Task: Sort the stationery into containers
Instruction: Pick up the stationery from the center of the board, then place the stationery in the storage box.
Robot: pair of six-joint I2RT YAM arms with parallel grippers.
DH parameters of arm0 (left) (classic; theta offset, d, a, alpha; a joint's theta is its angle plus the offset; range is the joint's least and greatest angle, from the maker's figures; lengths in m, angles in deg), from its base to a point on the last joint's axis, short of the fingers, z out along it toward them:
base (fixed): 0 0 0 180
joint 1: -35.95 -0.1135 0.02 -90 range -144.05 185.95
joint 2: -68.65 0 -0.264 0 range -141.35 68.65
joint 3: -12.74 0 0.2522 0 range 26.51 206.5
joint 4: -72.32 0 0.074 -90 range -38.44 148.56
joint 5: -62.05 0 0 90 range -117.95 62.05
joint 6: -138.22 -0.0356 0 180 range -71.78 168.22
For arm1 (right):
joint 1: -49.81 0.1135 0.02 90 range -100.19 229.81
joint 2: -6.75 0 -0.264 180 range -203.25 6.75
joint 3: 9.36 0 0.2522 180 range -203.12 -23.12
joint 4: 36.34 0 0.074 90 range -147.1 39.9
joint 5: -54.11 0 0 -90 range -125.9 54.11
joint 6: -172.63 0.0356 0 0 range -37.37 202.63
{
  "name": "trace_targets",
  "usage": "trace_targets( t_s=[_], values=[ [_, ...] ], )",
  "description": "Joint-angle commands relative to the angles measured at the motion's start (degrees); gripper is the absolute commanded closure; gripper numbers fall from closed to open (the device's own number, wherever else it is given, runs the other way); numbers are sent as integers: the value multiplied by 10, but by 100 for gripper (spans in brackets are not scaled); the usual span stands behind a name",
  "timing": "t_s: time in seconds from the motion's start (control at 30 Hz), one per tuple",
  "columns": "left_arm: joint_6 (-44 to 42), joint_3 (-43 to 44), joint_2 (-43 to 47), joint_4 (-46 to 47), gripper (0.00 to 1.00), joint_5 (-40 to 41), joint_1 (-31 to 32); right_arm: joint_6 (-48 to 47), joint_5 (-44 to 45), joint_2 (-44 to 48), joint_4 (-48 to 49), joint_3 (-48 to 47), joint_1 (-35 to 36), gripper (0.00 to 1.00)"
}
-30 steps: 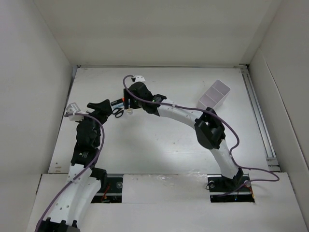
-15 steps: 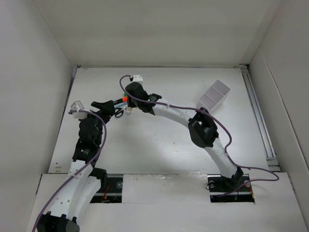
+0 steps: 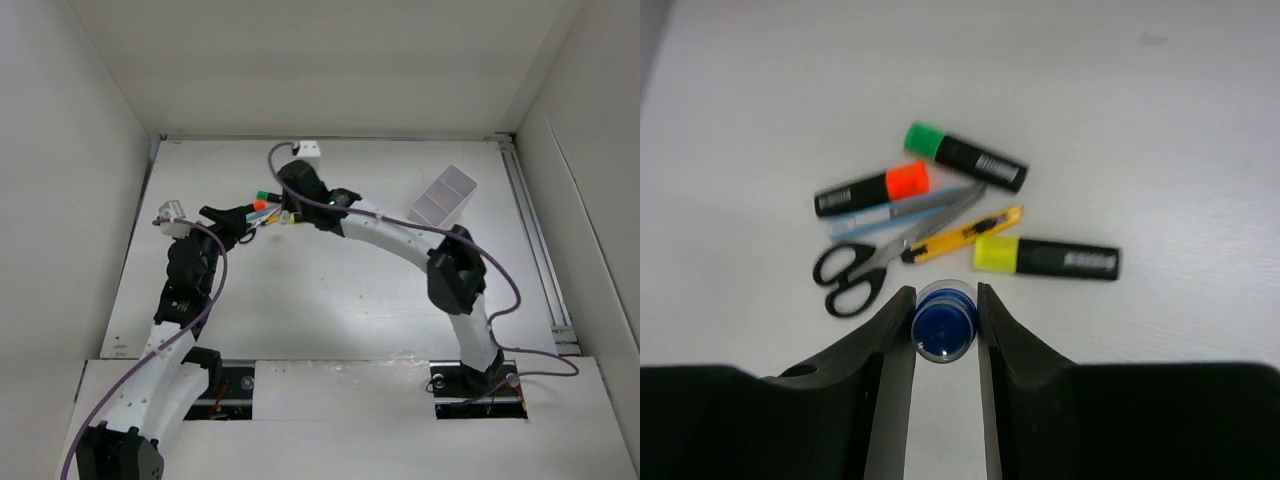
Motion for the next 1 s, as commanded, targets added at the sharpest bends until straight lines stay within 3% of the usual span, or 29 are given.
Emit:
trace_targets(
  t_s=[0.0, 0.1, 0.27, 0.5, 0.97],
  values=[
    [-30, 8, -33, 51, 28, -64, 4, 30, 54, 137, 40, 28, -87, 93],
    [-37, 19, -59, 71, 28, -96, 10, 67, 63, 201, 40, 77, -180, 95],
    [-49, 32, -122, 79, 28, -145, 16, 120, 153, 238, -2, 111, -314, 95],
    [-61, 63, -197, 85, 28, -196, 16, 166, 141, 249, -27, 151, -428, 96],
    [-67, 57, -196, 98, 26, -192, 16, 171, 117, 261, -7, 219, -447, 97]
  ],
)
